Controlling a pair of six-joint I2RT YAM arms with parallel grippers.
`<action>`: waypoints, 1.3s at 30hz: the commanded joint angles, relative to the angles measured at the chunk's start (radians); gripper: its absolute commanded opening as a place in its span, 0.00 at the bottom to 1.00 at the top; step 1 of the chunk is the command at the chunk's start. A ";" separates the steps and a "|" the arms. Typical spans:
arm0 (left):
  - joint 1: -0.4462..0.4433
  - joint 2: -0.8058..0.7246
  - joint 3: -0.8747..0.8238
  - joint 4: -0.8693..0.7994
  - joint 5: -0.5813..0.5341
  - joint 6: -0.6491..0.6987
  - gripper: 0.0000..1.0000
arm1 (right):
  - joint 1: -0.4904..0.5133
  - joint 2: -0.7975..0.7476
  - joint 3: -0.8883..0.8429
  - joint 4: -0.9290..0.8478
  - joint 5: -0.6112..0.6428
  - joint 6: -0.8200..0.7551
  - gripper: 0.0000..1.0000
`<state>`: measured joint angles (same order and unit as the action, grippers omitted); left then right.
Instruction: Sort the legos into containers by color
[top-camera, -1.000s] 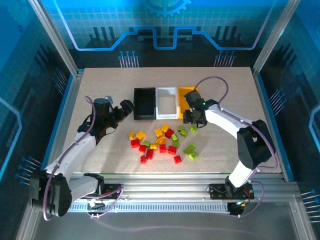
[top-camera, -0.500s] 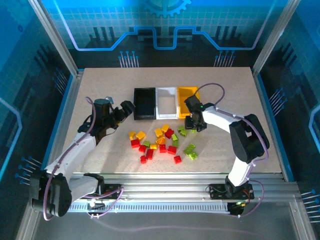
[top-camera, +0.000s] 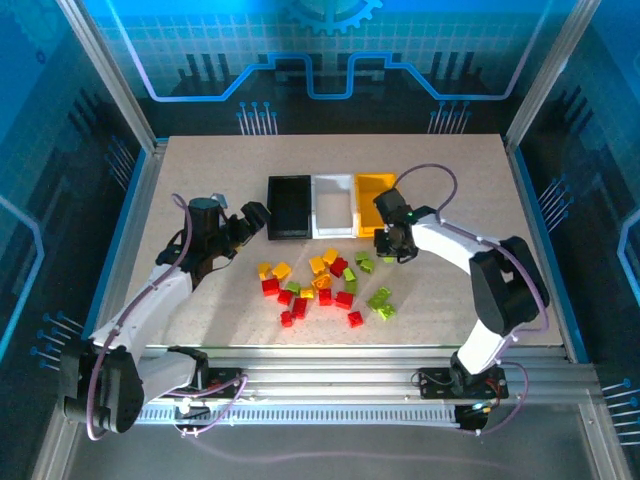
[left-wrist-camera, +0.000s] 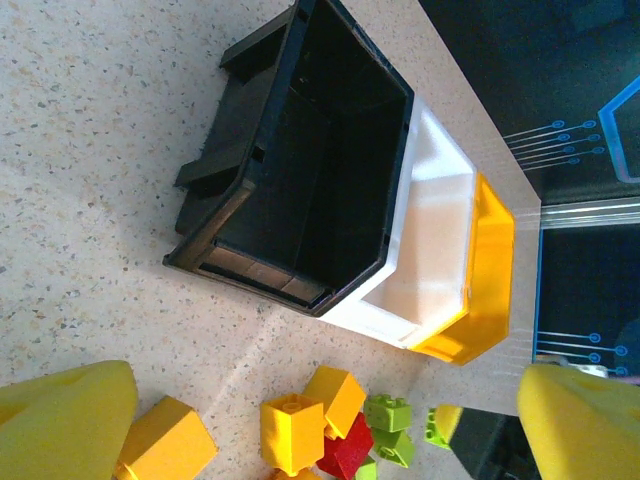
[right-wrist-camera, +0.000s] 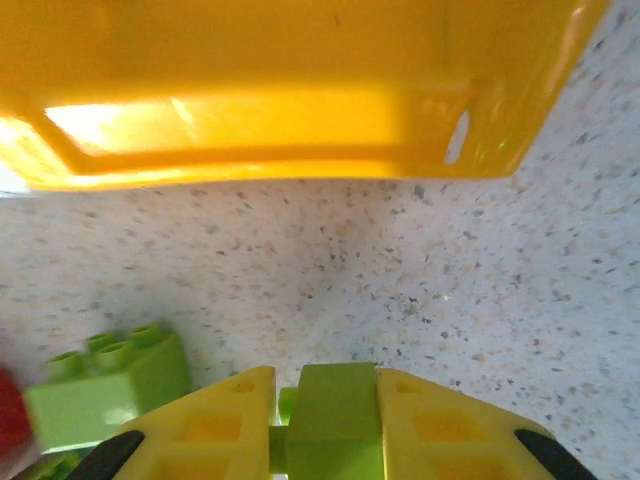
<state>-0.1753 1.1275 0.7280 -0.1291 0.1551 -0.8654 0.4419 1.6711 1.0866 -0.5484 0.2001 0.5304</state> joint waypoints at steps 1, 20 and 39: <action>-0.010 -0.002 -0.006 -0.007 0.018 -0.001 0.99 | -0.008 -0.089 0.063 -0.028 0.001 -0.004 0.18; -0.008 -0.069 -0.052 -0.148 -0.055 0.008 0.97 | -0.031 0.384 0.654 -0.151 0.152 0.046 0.41; -0.156 0.101 0.017 -0.287 -0.189 0.135 0.71 | 0.083 -0.083 0.160 0.086 0.025 0.027 0.64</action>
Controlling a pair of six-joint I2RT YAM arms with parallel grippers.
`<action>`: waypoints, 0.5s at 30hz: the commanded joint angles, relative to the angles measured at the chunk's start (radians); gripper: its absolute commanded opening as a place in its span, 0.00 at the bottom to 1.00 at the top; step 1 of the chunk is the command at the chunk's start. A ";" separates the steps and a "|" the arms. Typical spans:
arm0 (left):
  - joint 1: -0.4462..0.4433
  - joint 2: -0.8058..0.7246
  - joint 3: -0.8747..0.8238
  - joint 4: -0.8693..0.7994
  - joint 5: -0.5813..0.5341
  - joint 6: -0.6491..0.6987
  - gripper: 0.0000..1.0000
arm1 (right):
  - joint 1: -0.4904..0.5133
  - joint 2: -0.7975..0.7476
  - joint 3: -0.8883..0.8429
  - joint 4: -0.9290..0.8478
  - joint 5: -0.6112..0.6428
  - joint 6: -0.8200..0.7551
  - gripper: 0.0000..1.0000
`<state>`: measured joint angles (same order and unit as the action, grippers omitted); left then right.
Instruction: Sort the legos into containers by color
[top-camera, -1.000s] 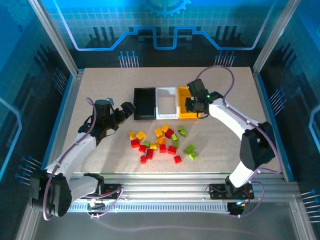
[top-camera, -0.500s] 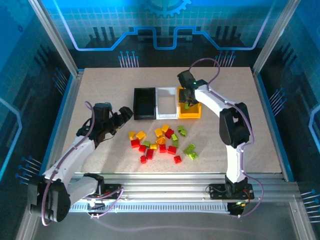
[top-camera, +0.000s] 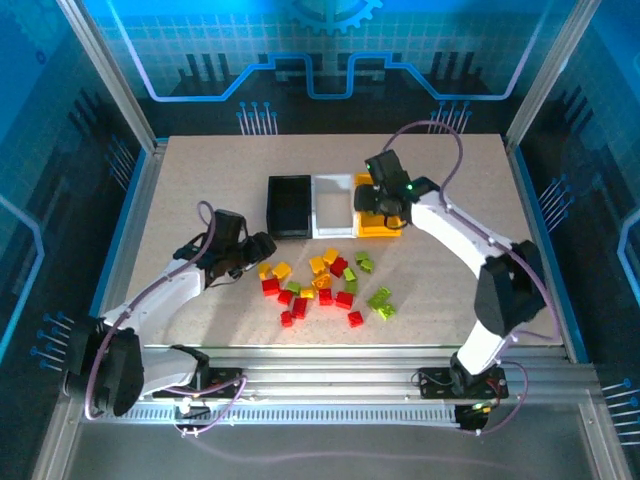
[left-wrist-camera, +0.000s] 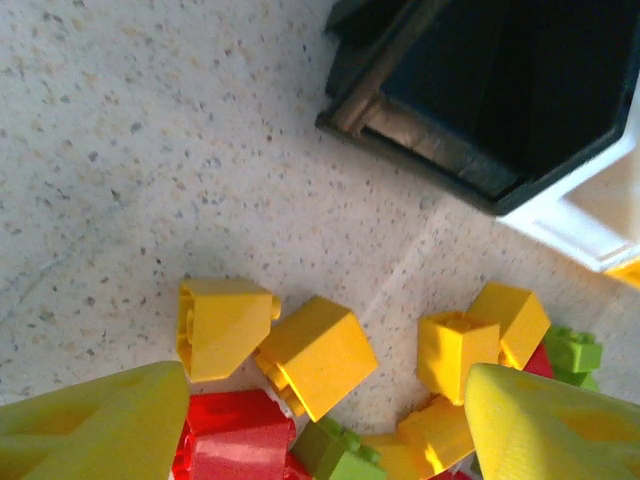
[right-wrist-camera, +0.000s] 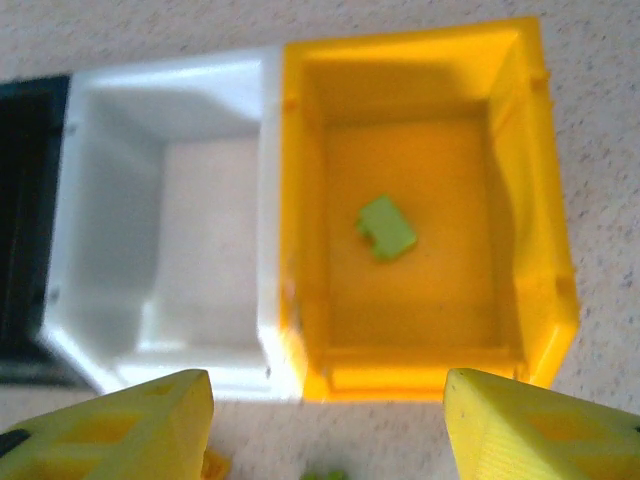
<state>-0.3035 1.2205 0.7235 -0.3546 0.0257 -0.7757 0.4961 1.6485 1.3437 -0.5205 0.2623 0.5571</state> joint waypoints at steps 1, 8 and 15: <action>-0.039 0.006 0.013 -0.068 -0.064 0.050 0.69 | 0.041 -0.088 -0.142 0.073 -0.036 -0.003 0.64; -0.176 0.027 -0.052 -0.124 -0.096 0.055 0.68 | 0.048 -0.205 -0.321 0.106 -0.021 0.018 0.64; -0.227 0.107 -0.083 -0.099 -0.173 0.093 0.69 | 0.048 -0.231 -0.352 0.114 -0.024 0.020 0.64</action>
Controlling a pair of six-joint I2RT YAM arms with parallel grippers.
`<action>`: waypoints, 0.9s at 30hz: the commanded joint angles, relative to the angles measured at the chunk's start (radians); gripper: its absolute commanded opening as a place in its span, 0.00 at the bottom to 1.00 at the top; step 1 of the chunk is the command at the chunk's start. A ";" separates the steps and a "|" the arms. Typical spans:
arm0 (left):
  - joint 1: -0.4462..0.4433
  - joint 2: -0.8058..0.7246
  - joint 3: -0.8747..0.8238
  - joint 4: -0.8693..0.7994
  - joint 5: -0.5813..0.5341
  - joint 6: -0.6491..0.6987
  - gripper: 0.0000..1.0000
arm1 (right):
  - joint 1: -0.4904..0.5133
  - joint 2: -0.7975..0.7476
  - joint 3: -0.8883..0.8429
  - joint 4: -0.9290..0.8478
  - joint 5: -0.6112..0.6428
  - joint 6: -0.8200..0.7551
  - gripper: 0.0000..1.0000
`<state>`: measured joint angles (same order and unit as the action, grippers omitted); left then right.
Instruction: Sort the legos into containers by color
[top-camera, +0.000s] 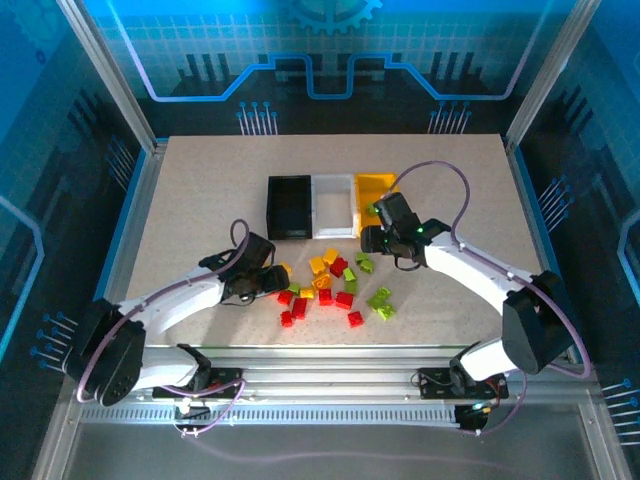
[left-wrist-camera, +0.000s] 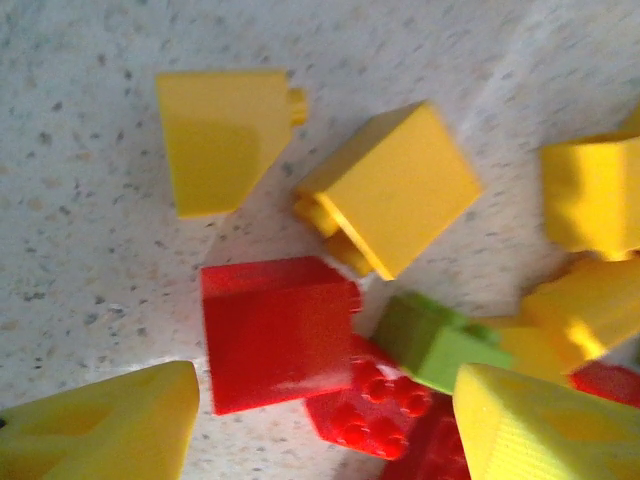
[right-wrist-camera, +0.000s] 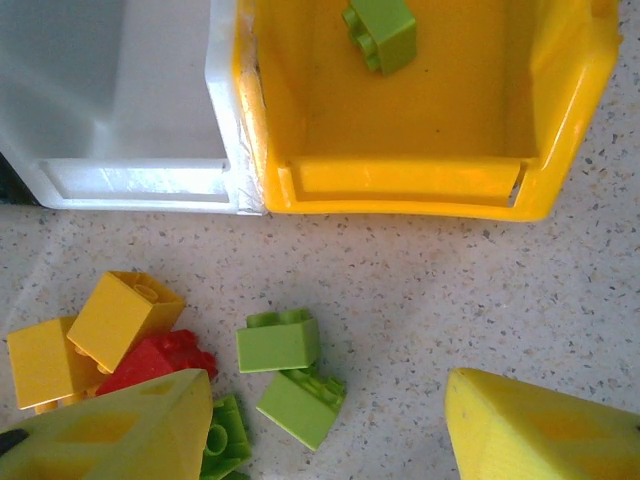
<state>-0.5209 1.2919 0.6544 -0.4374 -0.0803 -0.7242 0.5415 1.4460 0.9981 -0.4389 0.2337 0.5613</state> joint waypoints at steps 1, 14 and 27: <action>-0.015 0.049 -0.015 -0.008 -0.077 0.047 0.69 | 0.003 -0.031 -0.009 0.032 0.006 0.015 0.64; -0.022 0.121 -0.008 0.085 -0.150 0.086 0.64 | 0.003 -0.075 -0.032 0.031 0.025 0.011 0.65; -0.021 -0.040 0.012 -0.025 -0.108 0.065 0.37 | -0.008 -0.074 -0.013 0.025 0.036 0.005 0.65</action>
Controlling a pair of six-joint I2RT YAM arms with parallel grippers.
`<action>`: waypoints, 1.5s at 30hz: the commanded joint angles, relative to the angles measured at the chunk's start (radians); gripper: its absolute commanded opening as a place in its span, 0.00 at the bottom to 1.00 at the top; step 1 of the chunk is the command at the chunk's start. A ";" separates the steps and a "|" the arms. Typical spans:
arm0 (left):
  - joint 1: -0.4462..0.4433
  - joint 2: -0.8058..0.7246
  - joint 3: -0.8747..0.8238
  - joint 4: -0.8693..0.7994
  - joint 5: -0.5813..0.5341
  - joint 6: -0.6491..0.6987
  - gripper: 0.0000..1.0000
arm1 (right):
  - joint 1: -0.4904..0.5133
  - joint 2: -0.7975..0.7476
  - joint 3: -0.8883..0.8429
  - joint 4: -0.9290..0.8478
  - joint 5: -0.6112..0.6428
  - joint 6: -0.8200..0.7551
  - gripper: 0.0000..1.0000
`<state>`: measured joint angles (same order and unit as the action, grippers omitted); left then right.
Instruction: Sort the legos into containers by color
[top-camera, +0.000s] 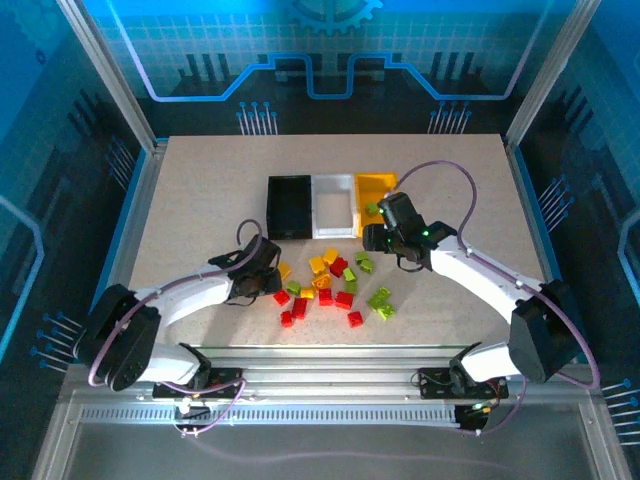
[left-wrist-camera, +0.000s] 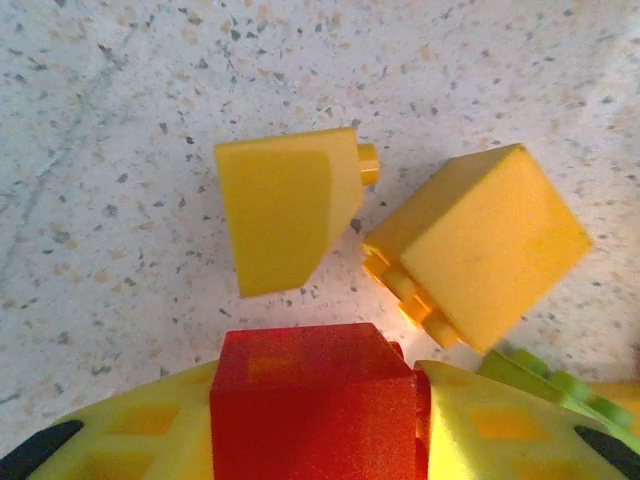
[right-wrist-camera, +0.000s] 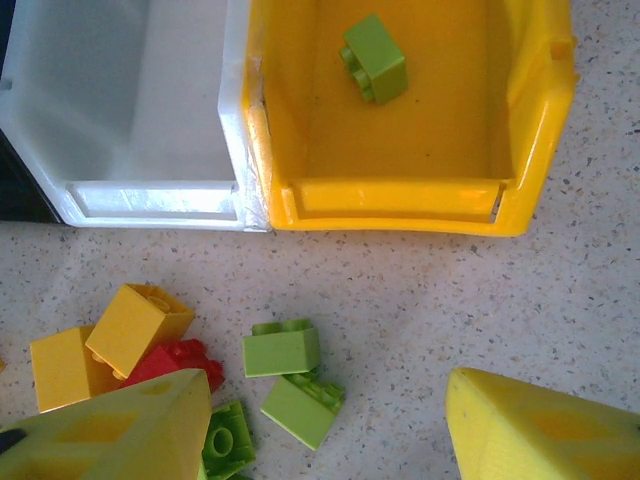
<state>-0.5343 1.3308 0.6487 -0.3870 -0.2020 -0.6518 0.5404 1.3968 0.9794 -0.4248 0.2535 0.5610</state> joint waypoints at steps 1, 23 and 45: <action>-0.008 -0.108 0.038 -0.097 0.009 -0.004 0.36 | -0.008 -0.027 0.006 0.011 0.012 0.007 0.65; 0.154 0.567 0.866 -0.103 -0.109 0.063 0.34 | -0.029 -0.080 -0.056 -0.017 0.005 0.029 0.65; 0.156 0.545 0.917 -0.078 -0.017 0.033 0.77 | -0.050 -0.117 -0.069 -0.031 -0.049 0.043 0.67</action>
<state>-0.3767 1.9671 1.5642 -0.4744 -0.2638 -0.6022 0.5026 1.3010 0.9150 -0.4377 0.2230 0.5877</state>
